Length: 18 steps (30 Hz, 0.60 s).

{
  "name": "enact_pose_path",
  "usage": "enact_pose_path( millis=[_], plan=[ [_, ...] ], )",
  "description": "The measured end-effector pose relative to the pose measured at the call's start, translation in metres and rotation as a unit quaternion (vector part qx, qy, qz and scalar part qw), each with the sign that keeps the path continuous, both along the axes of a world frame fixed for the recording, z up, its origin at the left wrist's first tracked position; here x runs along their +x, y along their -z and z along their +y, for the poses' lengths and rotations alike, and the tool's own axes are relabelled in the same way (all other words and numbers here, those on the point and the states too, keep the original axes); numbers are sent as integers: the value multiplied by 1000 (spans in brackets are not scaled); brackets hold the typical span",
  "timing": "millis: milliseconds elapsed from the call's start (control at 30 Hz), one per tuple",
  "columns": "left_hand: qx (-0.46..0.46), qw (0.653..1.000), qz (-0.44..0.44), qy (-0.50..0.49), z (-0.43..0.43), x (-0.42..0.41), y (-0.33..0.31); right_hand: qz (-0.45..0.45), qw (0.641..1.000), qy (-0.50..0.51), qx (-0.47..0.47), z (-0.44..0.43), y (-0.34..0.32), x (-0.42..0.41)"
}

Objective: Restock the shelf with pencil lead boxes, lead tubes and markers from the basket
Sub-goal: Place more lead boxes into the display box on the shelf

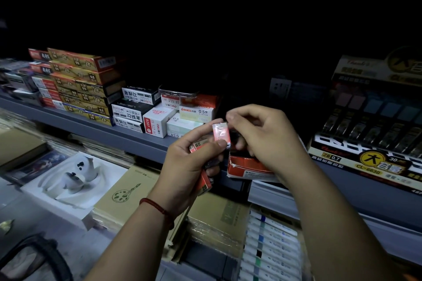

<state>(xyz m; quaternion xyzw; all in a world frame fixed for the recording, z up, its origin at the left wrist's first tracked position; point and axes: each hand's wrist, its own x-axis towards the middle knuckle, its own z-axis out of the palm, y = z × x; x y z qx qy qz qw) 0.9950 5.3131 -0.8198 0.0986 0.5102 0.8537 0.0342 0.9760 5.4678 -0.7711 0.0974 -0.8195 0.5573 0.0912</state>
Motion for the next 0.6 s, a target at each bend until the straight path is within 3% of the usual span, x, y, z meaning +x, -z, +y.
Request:
enact_pose_path(
  millis=[133, 267, 367, 533, 600],
  plan=[
    [-4, 1000, 1, 3, 0, -2, 1, -19, 999, -45, -25, -5, -1, 3],
    [8, 1000, -12, -4, 1, -1, 0, -22, 990, 56, -131, 2, -4, -2],
    [4, 1000, -16, -5, 1, 0, 0, -37, 976, 157, -148, 14, -4, -7],
    [-3, 1000, -22, -9, 2, 1, 0, -46, 971, 234, 12, 20, 11, -21],
    [-3, 1000, -22, -11, 2, 0, 0, -50, 968, 244, 35, 20, 14, -25]
  ],
)
